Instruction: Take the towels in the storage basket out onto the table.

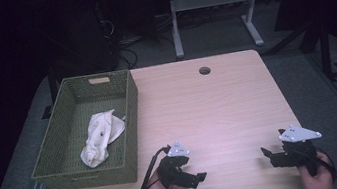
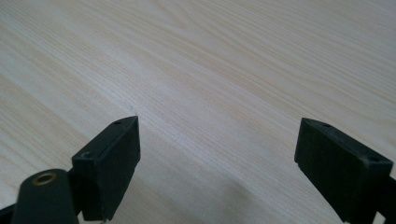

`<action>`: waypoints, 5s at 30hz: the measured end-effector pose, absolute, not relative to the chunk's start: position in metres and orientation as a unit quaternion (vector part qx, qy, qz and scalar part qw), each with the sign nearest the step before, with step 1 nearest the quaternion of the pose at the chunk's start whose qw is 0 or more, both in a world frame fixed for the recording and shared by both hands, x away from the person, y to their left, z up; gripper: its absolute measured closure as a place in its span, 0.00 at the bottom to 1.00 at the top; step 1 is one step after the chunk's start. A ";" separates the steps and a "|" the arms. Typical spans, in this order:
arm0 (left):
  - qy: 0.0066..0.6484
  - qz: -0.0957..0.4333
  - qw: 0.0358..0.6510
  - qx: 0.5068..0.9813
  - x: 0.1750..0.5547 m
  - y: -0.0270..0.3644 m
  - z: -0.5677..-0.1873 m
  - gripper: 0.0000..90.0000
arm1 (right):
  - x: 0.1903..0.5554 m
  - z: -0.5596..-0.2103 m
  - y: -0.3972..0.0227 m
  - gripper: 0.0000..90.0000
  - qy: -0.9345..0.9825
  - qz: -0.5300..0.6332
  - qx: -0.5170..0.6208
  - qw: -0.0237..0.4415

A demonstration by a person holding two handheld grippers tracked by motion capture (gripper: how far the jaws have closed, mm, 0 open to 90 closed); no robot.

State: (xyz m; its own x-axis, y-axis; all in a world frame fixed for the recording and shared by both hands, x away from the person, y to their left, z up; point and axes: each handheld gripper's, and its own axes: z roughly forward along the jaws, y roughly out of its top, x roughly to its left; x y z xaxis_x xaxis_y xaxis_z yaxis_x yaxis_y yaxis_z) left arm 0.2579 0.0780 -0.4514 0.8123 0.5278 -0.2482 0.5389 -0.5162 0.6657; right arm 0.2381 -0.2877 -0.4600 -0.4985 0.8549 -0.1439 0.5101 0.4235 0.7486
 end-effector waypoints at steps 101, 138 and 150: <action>0.409 0.017 0.378 0.831 0.364 0.185 -0.304 0.24 | 0.235 -0.460 -0.285 0.15 0.801 0.322 0.430 0.263; 0.494 0.038 0.349 0.796 0.372 0.282 -0.318 0.25 | 0.237 -0.461 -0.283 0.15 0.806 0.317 0.427 0.259; 0.532 0.039 0.323 0.782 0.379 0.306 -0.337 0.26 | 0.237 -0.461 -0.281 0.15 0.808 0.318 0.424 0.259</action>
